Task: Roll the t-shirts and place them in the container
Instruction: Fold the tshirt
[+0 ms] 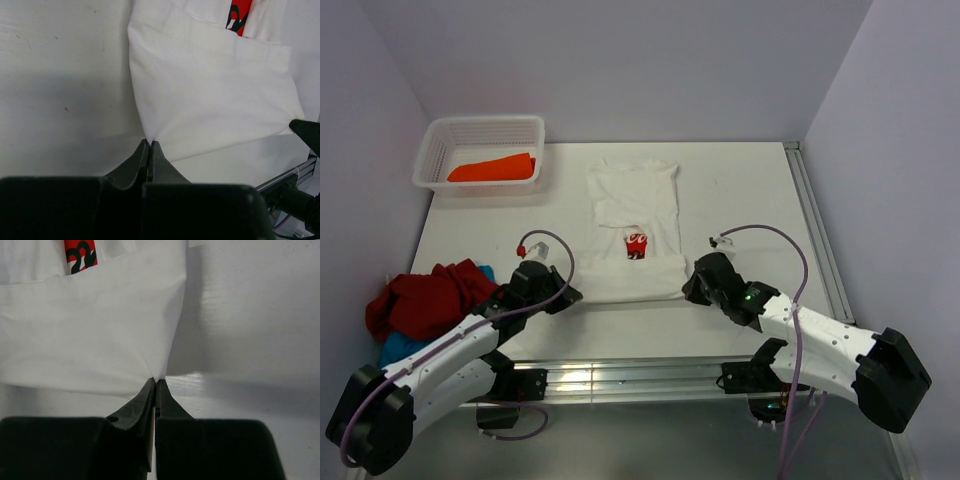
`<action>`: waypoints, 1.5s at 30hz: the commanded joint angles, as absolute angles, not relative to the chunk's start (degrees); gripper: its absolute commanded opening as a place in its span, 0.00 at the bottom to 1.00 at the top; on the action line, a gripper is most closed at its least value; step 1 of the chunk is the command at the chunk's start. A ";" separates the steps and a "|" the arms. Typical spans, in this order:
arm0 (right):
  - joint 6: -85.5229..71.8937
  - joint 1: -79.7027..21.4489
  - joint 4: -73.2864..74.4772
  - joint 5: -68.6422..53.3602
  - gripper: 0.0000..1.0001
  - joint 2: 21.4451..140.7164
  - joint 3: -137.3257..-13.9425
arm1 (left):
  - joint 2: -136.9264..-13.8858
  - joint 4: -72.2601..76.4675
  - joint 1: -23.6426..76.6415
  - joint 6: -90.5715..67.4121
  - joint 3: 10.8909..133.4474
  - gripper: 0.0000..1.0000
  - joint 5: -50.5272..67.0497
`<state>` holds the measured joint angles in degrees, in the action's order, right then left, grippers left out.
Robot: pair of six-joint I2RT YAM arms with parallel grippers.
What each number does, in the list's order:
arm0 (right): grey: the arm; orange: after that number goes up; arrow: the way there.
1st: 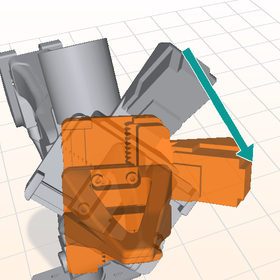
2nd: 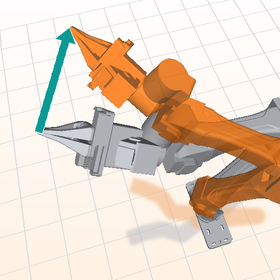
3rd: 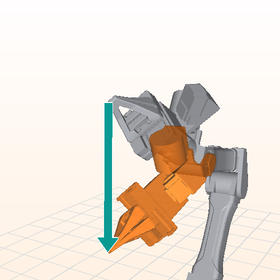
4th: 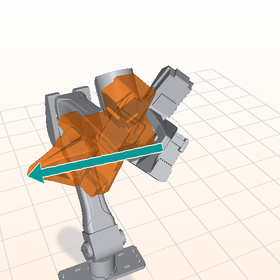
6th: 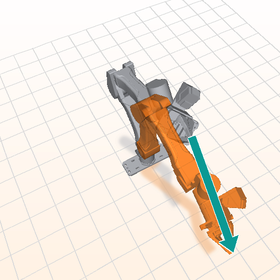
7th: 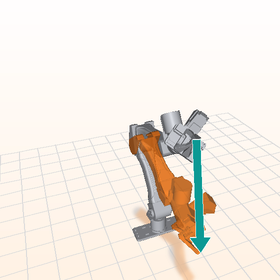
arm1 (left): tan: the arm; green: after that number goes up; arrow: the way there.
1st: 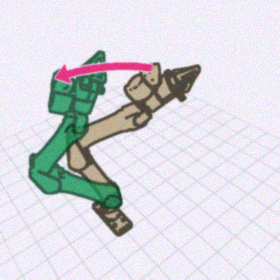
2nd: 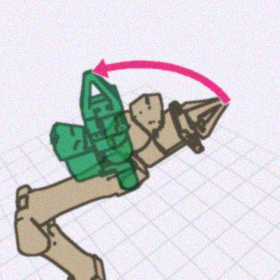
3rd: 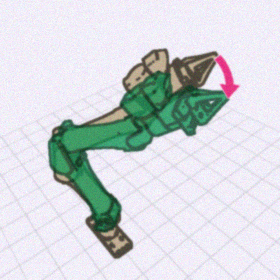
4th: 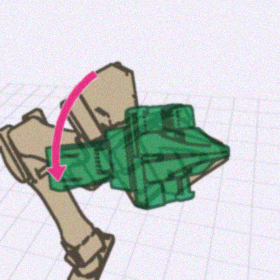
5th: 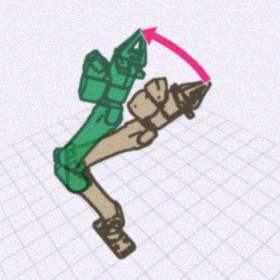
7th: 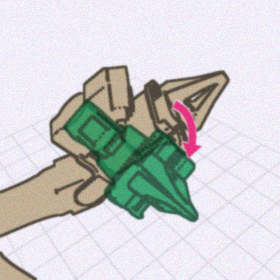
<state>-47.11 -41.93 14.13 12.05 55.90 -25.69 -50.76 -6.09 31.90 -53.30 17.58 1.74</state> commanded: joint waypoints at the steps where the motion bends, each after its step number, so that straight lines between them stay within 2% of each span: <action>1: -47.99 -41.48 13.27 11.61 0.00 54.32 -24.18 | -48.87 -5.62 31.55 -53.61 16.96 0.00 3.07; 11: -47.46 -41.40 19.07 10.11 0.00 50.54 -26.28 | -45.44 -13.00 31.55 -53.52 20.48 0.00 5.10; 20: -49.13 -41.48 19.60 6.77 0.00 45.62 -21.88 | -39.90 -15.29 31.55 -55.63 17.49 0.00 6.59; 32: -44.21 -40.96 28.56 9.76 0.00 50.00 -34.01 | -48.77 -18.81 29.10 -52.74 27.68 0.00 8.17; 45: -36.65 -31.47 26.63 3.34 0.00 60.64 -43.50 | -59.75 -19.95 21.89 -47.56 37.52 0.01 12.48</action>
